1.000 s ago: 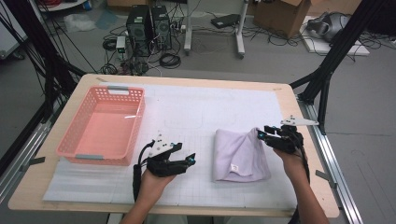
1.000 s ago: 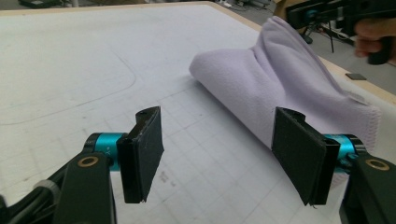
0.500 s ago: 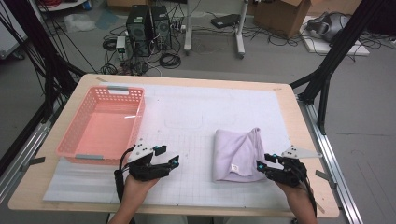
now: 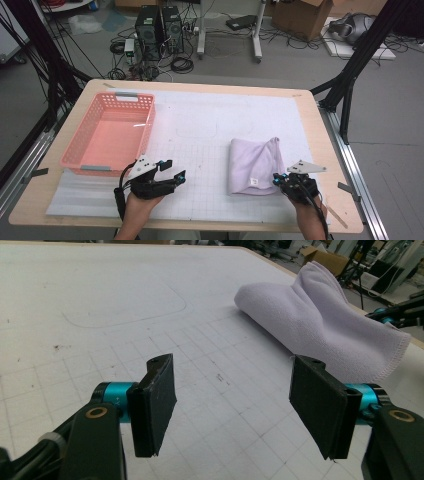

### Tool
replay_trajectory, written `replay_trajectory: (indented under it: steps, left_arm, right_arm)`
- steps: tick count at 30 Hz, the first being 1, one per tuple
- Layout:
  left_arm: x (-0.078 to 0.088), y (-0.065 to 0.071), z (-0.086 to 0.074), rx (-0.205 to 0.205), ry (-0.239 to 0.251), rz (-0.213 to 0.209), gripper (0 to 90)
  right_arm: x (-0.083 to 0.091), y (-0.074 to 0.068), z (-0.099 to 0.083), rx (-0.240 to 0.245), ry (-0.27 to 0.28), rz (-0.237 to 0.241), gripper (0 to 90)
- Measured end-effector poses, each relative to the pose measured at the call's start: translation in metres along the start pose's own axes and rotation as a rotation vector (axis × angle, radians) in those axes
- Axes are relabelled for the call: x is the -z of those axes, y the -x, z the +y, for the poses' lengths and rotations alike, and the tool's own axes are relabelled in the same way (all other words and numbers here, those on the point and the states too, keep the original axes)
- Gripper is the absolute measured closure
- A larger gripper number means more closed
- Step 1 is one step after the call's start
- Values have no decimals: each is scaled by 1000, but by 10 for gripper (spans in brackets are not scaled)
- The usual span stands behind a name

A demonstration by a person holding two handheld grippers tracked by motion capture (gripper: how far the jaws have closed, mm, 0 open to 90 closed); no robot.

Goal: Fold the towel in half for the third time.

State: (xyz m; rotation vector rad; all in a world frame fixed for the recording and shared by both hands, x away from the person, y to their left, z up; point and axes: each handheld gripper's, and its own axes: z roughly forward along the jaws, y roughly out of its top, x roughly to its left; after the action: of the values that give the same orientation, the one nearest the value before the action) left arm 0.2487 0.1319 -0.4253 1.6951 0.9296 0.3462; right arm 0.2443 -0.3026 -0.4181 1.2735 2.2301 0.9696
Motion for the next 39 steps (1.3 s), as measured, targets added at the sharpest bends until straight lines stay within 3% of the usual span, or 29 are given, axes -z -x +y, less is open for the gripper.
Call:
replay_trajectory:
  steps: [2, 4, 5, 9, 11, 13, 14, 15, 16, 20, 21, 23, 27, 28, 29, 31, 33, 34, 35, 36, 39]
  left_arm:
    - [0, 0, 0, 0, -2, -1, 352]
    - [-1, 0, 0, -1, -3, -2, 354]
    - [-1, 0, 0, -1, -3, -2, 354]
    - [-2, 0, 0, -5, -2, -2, 354]
    - [-2, 0, -1, -4, -3, 1, 354]
    - [-2, 0, -1, -5, -3, 1, 354]
    - [-1, 0, -1, -5, -3, 0, 354]
    - [-1, 0, -1, -5, -3, 0, 354]
    - [-1, 0, -1, -5, -2, 0, 354]
    - [-1, 0, -2, -6, -2, 0, 354]
    - [-1, 0, -2, -6, -1, 0, 354]
    - [-1, 0, -2, -7, -2, 0, 354]
    - [-2, 0, -2, -9, -3, 2, 354]
    - [-2, 0, -2, -11, -3, 0, 354]
    - [-2, 0, -2, -11, -3, 0, 354]
    - [-2, 0, -2, -5, -2, 4, 354]
    - [-1, 0, -2, -4, 0, 2, 354]
    - [-1, 0, -2, -4, 0, 2, 354]
    - [-1, -1, -2, -6, -2, 3, 354]
    - [-1, -1, -2, -6, -2, 3, 354]
    - [-1, 0, -2, -5, -1, 0, 354]
  right_arm:
    - [8, 7, -3, -30, 5, -40, 891]
    - [14, 13, -7, -104, 45, 7, 749]
    - [14, 14, -7, -111, 56, 38, 736]
    - [4, 5, -5, -70, 71, 95, 619]
    - [-6, 0, -3, -76, 59, 118, 543]
    - [-18, -4, -3, -60, 31, 116, 599]
    - [-21, -6, -4, -53, 31, 121, 710]
    - [-21, -6, -4, -53, 31, 121, 710]
    - [-20, -7, -4, -31, 36, 110, 846]
    - [-3, -4, -1, -19, 23, -6, 858]
    - [1, -2, -1, -12, 19, -46, 857]
    - [8, -1, -1, 44, -32, -170, 844]
    - [11, 3, -6, 50, -50, -186, 772]
    - [14, 7, -7, 5, -8, -152, 642]
    - [14, 7, -7, 5, -8, -152, 642]
    - [21, 9, -5, -10, 62, -134, 631]
    - [19, 10, -5, -51, 88, -51, 629]
    - [19, 10, -5, -51, 88, -51, 629]
    - [11, 13, -7, -105, 90, 31, 626]
    - [5, 13, -9, -106, 62, 23, 651]
    - [-3, 13, -11, -65, 15, 31, 873]
